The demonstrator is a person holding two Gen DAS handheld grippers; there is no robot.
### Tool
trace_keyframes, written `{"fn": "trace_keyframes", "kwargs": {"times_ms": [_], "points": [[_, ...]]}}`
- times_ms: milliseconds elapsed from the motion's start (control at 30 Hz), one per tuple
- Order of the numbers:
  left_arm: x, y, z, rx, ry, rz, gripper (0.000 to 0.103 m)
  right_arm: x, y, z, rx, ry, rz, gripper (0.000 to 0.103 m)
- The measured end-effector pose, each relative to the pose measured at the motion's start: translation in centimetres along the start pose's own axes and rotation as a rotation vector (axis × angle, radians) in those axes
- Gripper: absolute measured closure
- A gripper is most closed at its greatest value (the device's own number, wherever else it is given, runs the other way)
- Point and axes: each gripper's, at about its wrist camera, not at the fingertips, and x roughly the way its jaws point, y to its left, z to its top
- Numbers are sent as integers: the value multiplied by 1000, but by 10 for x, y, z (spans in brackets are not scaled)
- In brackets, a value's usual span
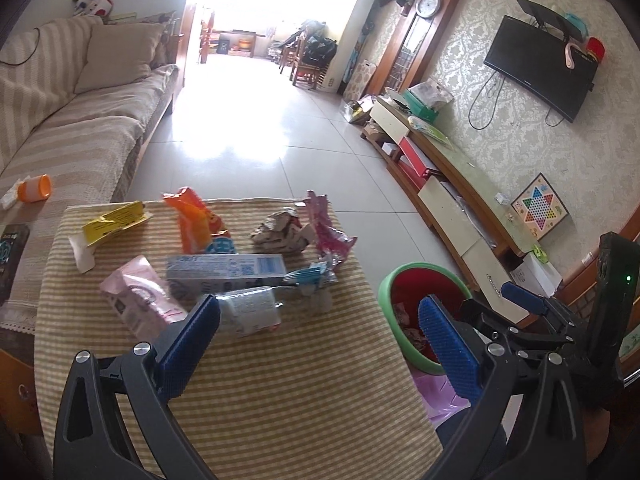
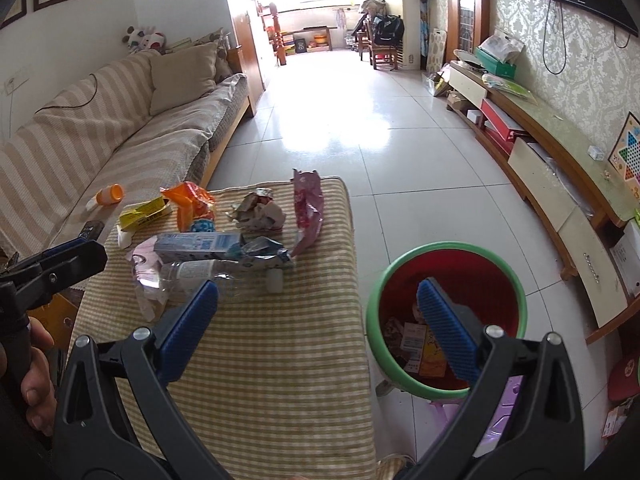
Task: Collect trash
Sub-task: 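Move both tools back over the table toward the remaining trash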
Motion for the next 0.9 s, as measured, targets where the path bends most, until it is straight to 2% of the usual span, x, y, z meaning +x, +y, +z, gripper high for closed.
{"fn": "trace_keyframes", "kwargs": {"times_ms": [233, 467, 700, 900], "points": [[-22, 58, -14, -69, 0, 67, 8, 12, 49, 0, -67, 18, 40, 5], [-28, 101, -23, -135, 27, 104, 8, 32, 78, 1, -89, 39, 50, 5], [-1, 125, -24, -197, 66, 116, 8, 60, 88, 3, -105, 83, 42, 5], [35, 136, -23, -268, 114, 139, 8, 87, 80, 8, -107, 115, 23, 5]]}}
